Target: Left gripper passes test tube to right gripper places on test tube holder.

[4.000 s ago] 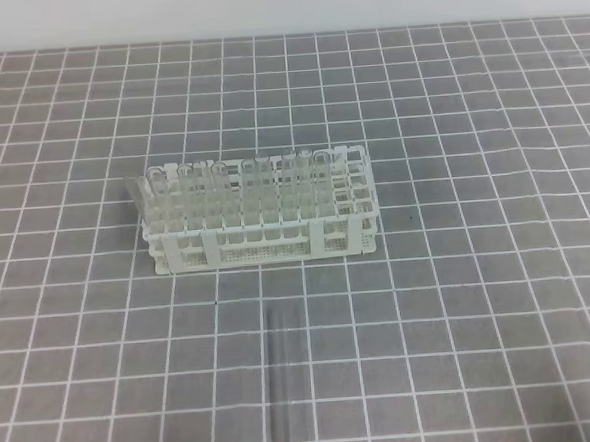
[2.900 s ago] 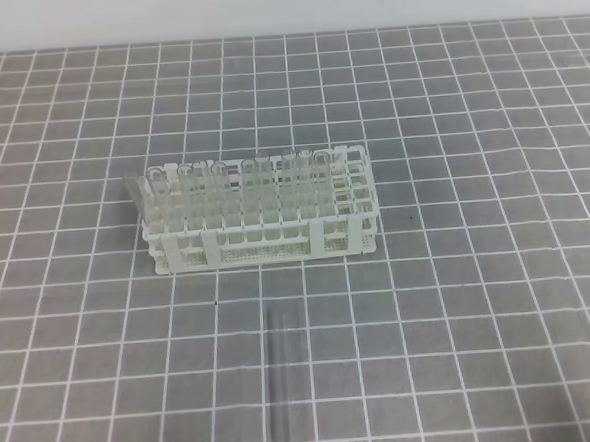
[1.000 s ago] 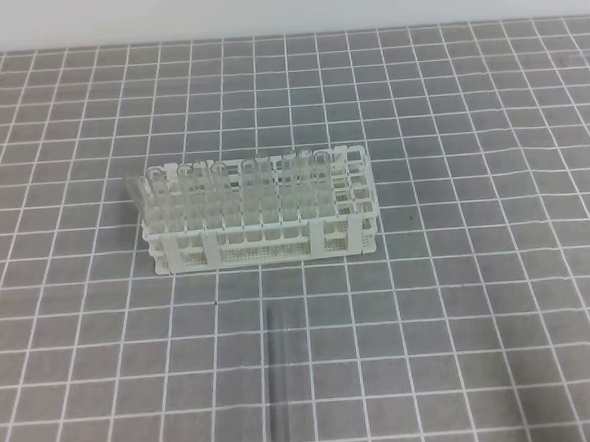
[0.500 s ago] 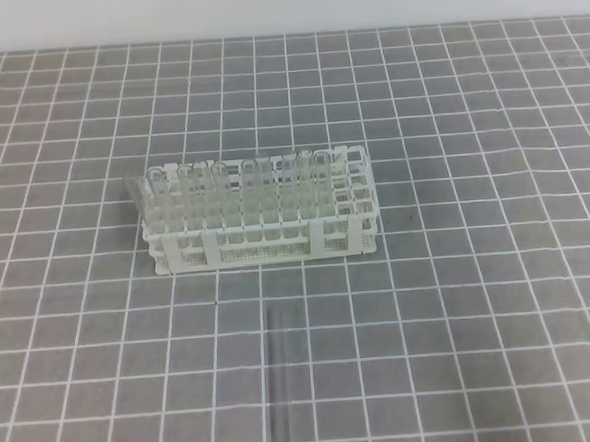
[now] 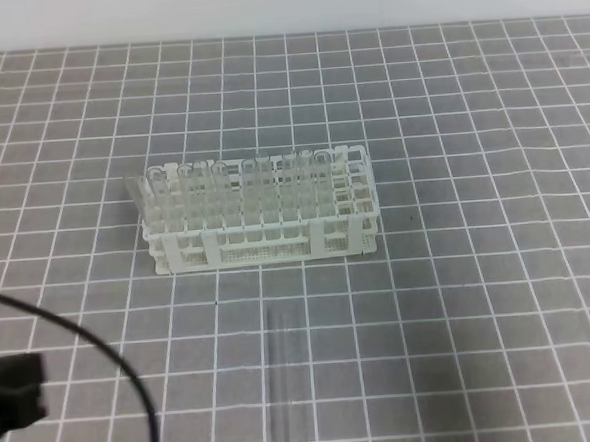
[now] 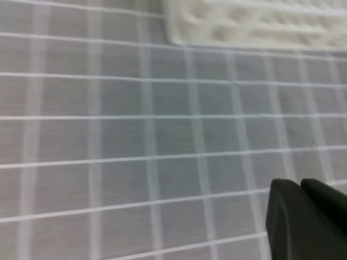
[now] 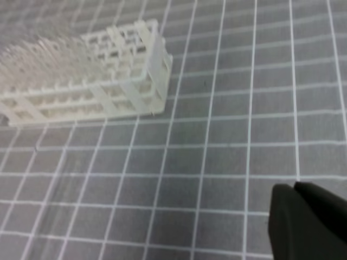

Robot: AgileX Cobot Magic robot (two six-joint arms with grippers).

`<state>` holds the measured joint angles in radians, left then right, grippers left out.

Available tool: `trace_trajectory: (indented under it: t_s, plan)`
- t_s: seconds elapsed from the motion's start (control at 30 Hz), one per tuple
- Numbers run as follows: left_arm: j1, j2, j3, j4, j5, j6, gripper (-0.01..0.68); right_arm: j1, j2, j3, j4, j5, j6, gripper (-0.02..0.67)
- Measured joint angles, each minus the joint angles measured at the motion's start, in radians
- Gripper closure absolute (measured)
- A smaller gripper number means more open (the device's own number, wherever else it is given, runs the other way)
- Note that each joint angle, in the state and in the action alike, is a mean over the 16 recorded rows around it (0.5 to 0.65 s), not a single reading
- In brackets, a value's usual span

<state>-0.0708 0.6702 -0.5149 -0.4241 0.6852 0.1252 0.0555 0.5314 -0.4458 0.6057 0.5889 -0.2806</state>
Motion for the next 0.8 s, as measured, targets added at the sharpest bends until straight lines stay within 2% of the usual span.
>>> trace_trajectory:
  t_s: [0.2,0.33,0.5,0.8]
  plan:
    - [-0.049,0.195,-0.029,-0.179,0.014,0.186,0.673,0.0,0.091,-0.02,-0.014,0.041,-0.01,0.662]
    - [-0.123,0.314,-0.049,-0.212,-0.024,0.188,0.673,0.0,0.117,-0.021,-0.011,0.05,-0.016,0.662]
    - [-0.265,0.468,-0.112,-0.166,-0.064,0.103,0.673,0.0,0.125,-0.021,-0.007,0.058,-0.017,0.662]
    - [-0.554,0.709,-0.316,0.034,-0.032,-0.17,0.673,0.0,0.125,-0.021,0.002,0.065,-0.017,0.662]
